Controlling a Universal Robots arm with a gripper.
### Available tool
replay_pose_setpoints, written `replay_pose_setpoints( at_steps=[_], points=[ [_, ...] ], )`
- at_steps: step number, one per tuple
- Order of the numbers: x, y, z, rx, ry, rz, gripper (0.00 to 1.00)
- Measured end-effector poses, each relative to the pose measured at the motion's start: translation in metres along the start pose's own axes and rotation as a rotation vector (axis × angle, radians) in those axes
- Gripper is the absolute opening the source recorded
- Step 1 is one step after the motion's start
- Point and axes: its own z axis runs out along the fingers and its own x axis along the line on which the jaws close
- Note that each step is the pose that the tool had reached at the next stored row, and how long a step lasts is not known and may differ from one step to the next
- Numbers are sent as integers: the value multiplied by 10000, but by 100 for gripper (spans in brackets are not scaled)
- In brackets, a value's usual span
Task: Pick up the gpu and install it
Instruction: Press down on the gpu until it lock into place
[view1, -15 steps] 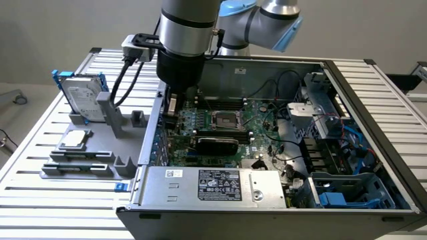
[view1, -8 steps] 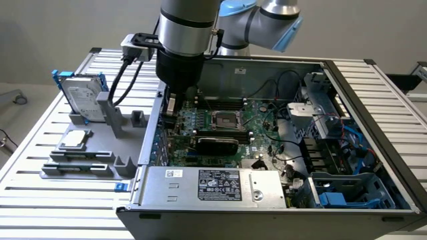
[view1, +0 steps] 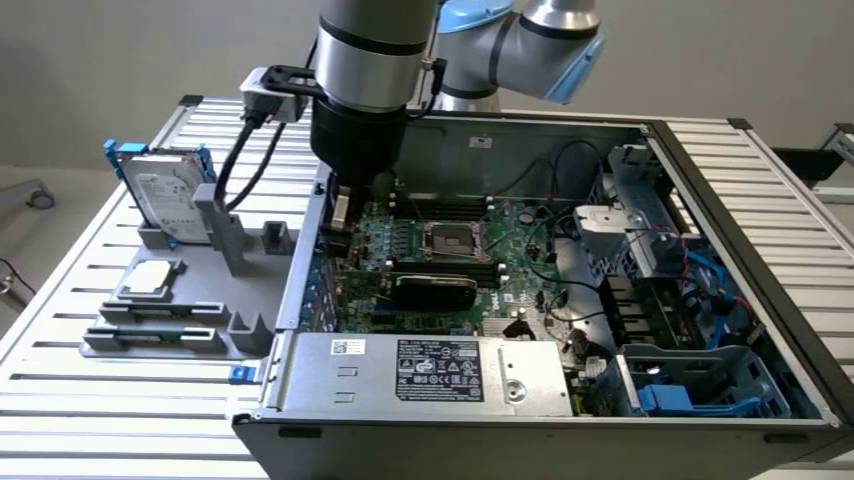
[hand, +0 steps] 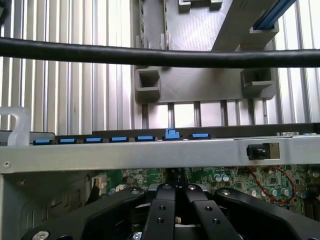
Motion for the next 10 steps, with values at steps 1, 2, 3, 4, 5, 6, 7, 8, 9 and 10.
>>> replay_pose_setpoints(
  at_steps=[1, 2, 3, 4, 5, 6, 7, 8, 9, 10],
  points=[
    [-1, 3, 0, -1, -2, 12, 11],
    [-3, 5, 0, -2, -4, 26, 11],
    [-5, 9, 1, -4, -8, 45, 11],
    [-6, 12, 2, -5, -10, 60, 11],
    [-6, 13, 3, -7, -11, 69, 11],
    [-6, 13, 6, -6, -14, 76, 11],
    [-7, 13, 11, -7, -17, 81, 11],
    [-7, 14, 13, -7, -15, 86, 11],
    [-7, 14, 16, -7, -16, 89, 11],
    [-7, 14, 19, -8, -16, 94, 11]
  ],
)
